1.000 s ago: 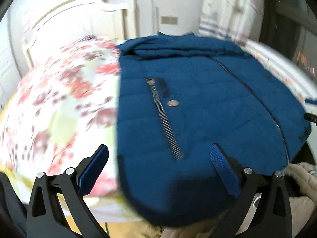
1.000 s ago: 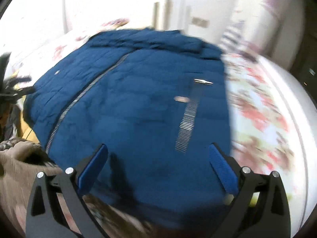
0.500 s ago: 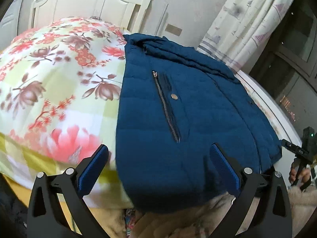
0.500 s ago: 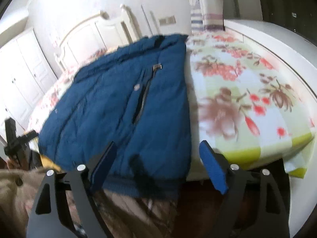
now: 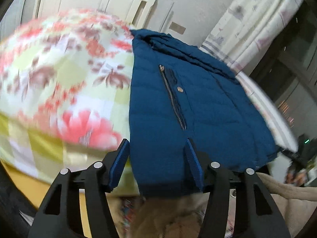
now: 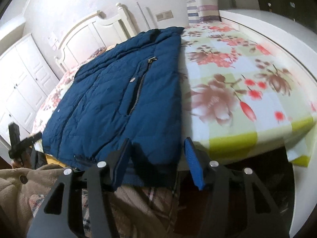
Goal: Fold large clothes
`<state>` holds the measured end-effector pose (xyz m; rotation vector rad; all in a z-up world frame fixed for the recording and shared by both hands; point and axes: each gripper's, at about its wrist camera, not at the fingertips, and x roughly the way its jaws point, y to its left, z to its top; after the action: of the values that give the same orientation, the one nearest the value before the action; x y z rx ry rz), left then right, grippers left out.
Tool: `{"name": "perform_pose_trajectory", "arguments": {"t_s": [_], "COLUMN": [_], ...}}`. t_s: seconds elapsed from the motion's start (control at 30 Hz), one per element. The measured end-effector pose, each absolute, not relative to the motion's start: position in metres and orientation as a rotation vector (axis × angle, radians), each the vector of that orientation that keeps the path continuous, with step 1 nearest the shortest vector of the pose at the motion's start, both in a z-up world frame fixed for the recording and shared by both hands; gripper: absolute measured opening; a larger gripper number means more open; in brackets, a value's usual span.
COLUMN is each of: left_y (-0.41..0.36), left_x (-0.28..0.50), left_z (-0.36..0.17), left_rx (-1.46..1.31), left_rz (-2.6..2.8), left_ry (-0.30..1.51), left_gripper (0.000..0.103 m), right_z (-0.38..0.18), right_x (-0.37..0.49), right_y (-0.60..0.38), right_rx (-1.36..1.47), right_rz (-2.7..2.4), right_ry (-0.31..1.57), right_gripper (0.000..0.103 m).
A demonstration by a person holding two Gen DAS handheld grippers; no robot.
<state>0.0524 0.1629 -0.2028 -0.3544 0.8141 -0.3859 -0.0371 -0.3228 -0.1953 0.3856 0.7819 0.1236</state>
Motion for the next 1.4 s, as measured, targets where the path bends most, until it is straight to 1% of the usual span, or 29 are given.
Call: {"name": "perform_pose_trajectory", "arguments": {"t_s": [0.03, 0.07, 0.1, 0.23, 0.3, 0.33, 0.37, 0.4, 0.43, 0.47, 0.5, 0.63, 0.67, 0.7, 0.77, 0.83, 0.9, 1.0, 1.07, 1.13, 1.17, 1.2, 1.23, 1.27, 1.3, 1.4], "left_y": [0.166, 0.168, 0.170, 0.164, 0.161, 0.158, 0.156, 0.151, 0.150, 0.151, 0.154, 0.165, 0.165, 0.164, 0.163, 0.162, 0.156, 0.148, 0.145, 0.141, 0.138, 0.136, 0.138, 0.144, 0.151, 0.163], "left_x": [0.049, 0.045, 0.042, 0.045, 0.049, 0.050, 0.049, 0.045, 0.043, 0.039, 0.034, 0.037, 0.041, 0.045, 0.051, 0.056, 0.062, 0.069, 0.071, 0.071, 0.069, 0.068, 0.068, 0.067, 0.065, 0.054], "left_z": [-0.206, -0.210, -0.213, -0.225, -0.229, -0.230, -0.228, -0.225, -0.223, -0.220, -0.217, -0.209, -0.209, -0.209, -0.209, -0.206, -0.203, -0.207, -0.208, -0.207, -0.207, -0.208, -0.209, -0.211, -0.210, -0.193], "left_rx": [-0.376, -0.399, -0.414, -0.448, -0.474, -0.478, -0.463, -0.410, -0.377, -0.363, -0.374, -0.470, -0.479, -0.487, -0.499, -0.512, -0.493, -0.467, -0.461, -0.443, -0.419, -0.385, -0.386, -0.425, -0.475, -0.599], "left_rz": [-0.393, -0.405, -0.420, -0.466, -0.487, -0.499, -0.503, -0.478, -0.466, -0.469, -0.473, -0.521, -0.527, -0.540, -0.545, -0.554, -0.551, -0.554, -0.567, -0.600, -0.609, -0.593, -0.583, -0.602, -0.630, -0.705], "left_ry": [0.821, 0.824, 0.823, 0.804, 0.804, 0.804, 0.805, 0.803, 0.801, 0.789, 0.766, 0.713, 0.714, 0.713, 0.717, 0.705, 0.702, 0.714, 0.709, 0.730, 0.744, 0.773, 0.789, 0.794, 0.779, 0.692], "left_gripper": [0.069, 0.077, 0.079, 0.079, 0.078, 0.077, 0.069, 0.058, 0.053, 0.045, 0.041, 0.040, 0.040, 0.040, 0.041, 0.044, 0.060, 0.066, 0.067, 0.066, 0.052, 0.026, 0.024, 0.016, 0.010, 0.008], "right_z": [-0.199, -0.202, -0.205, -0.218, -0.215, -0.212, -0.207, -0.202, -0.197, -0.190, -0.186, -0.181, -0.182, -0.183, -0.186, -0.191, -0.198, -0.204, -0.204, -0.203, -0.203, -0.203, -0.202, -0.200, -0.198, -0.183], "right_x": [-0.040, -0.041, -0.043, -0.038, -0.039, -0.040, -0.044, -0.047, -0.050, -0.053, -0.055, -0.042, -0.036, -0.032, -0.029, -0.029, -0.030, -0.032, -0.029, -0.027, -0.027, -0.027, -0.028, -0.030, -0.032, -0.044], "right_y": [-0.326, -0.327, -0.329, -0.326, -0.322, -0.320, -0.318, -0.316, -0.315, -0.313, -0.312, -0.307, -0.305, -0.305, -0.307, -0.310, -0.315, -0.318, -0.311, -0.306, -0.305, -0.306, -0.309, -0.310, -0.310, -0.314], "right_rx": [0.418, 0.443, 0.473, 0.537, 0.514, 0.498, 0.479, 0.462, 0.449, 0.433, 0.428, 0.459, 0.466, 0.474, 0.489, 0.497, 0.512, 0.558, 0.540, 0.510, 0.504, 0.515, 0.532, 0.536, 0.535, 0.576], "right_rz": [0.141, 0.160, 0.186, 0.253, 0.256, 0.261, 0.274, 0.291, 0.304, 0.324, 0.336, 0.378, 0.378, 0.376, 0.348, 0.325, 0.303, 0.323, 0.335, 0.328, 0.316, 0.320, 0.326, 0.331, 0.333, 0.367], "right_ry": [0.783, 0.783, 0.781, 0.773, 0.748, 0.743, 0.734, 0.722, 0.708, 0.682, 0.663, 0.624, 0.622, 0.622, 0.633, 0.649, 0.670, 0.649, 0.654, 0.659, 0.655, 0.650, 0.640, 0.630, 0.620, 0.565], "right_gripper": [0.054, 0.054, 0.055, 0.055, 0.054, 0.051, 0.045, 0.038, 0.036, 0.036, 0.036, 0.038, 0.041, 0.044, 0.047, 0.047, 0.046, 0.047, 0.047, 0.044, 0.033, 0.022, 0.019, 0.016, 0.015, 0.014]}}
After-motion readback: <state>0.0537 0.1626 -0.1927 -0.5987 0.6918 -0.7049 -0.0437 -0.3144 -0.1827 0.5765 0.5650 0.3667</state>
